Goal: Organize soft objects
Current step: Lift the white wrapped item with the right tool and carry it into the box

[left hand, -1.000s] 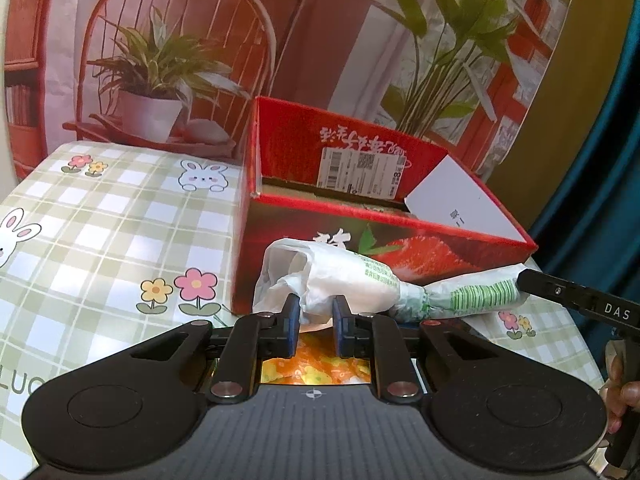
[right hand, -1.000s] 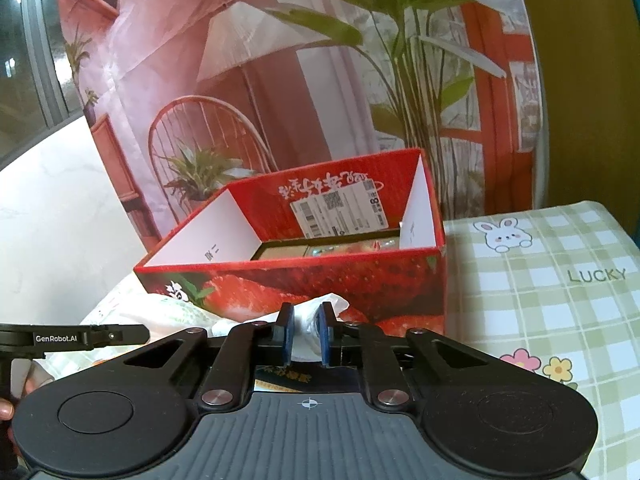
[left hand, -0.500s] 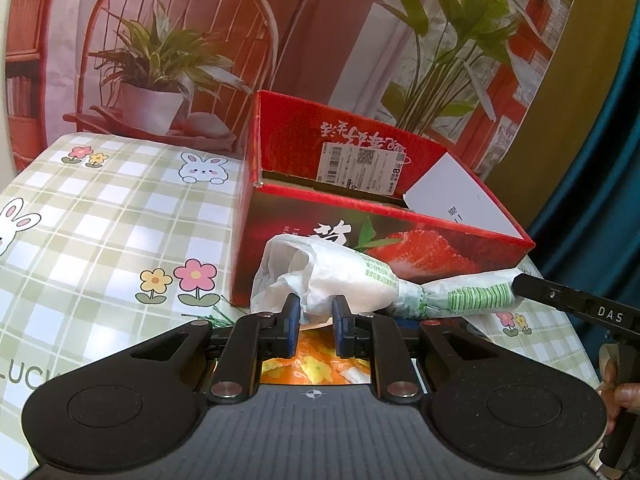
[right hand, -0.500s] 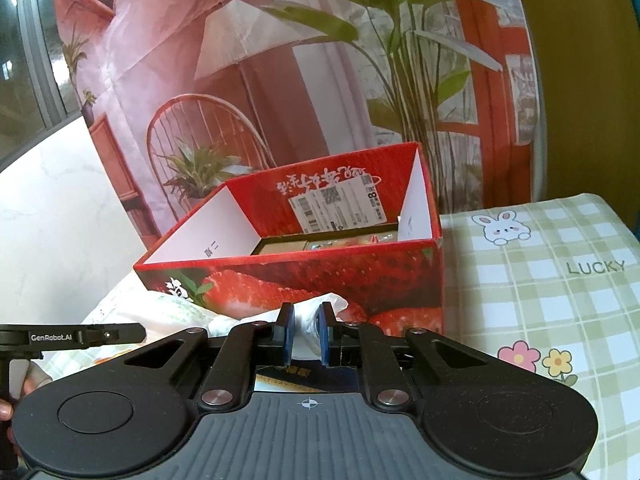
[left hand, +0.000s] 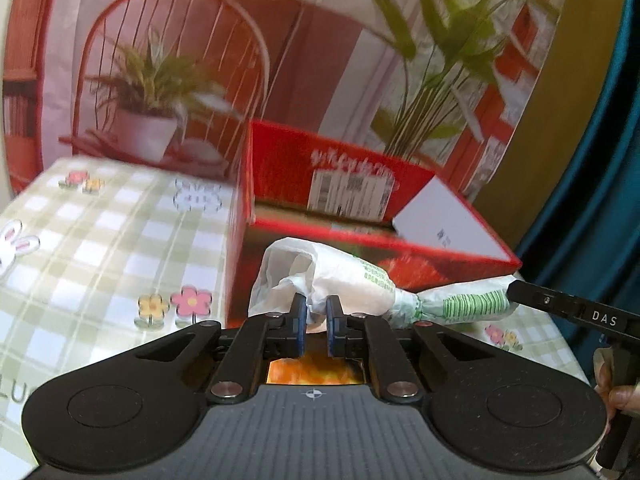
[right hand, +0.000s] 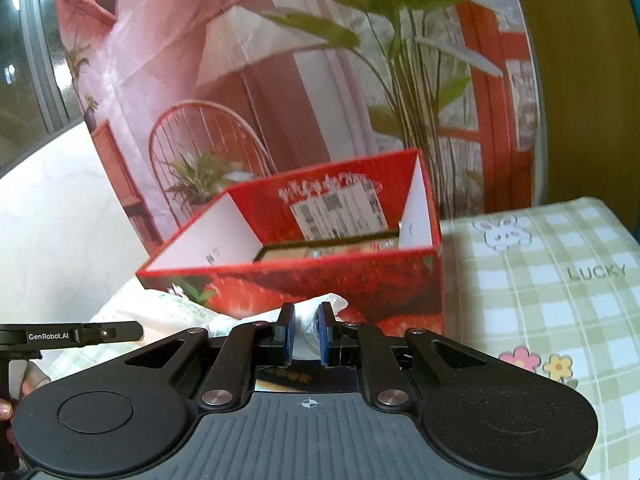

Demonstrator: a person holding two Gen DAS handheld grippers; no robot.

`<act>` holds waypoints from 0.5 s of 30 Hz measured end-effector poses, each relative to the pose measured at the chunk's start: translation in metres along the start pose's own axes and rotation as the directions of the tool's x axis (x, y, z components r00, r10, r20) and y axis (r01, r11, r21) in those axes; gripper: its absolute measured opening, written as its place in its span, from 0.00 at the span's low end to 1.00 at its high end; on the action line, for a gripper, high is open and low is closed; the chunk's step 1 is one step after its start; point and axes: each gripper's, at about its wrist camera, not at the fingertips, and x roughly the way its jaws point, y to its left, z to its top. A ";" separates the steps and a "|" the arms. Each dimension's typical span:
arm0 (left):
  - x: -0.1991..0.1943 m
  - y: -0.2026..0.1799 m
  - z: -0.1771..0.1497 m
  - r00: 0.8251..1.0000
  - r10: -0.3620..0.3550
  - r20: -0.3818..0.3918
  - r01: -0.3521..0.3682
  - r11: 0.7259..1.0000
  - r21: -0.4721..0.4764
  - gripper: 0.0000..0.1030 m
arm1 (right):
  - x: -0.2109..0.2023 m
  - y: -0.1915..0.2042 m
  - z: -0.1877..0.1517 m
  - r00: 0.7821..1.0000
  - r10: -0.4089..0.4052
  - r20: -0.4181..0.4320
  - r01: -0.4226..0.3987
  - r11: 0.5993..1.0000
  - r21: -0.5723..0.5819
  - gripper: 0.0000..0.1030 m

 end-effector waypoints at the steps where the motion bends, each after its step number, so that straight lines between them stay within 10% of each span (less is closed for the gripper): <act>1: -0.002 -0.001 0.001 1.000 -0.002 0.010 0.002 1.000 0.005 0.10 | -0.002 0.001 0.002 1.000 0.004 0.011 -0.004 1.000 -0.005 0.11; 15: -0.030 -0.023 0.041 0.985 -0.034 0.170 0.017 0.995 0.100 0.10 | -0.037 0.014 0.041 0.987 0.045 0.156 -0.035 0.997 -0.062 0.09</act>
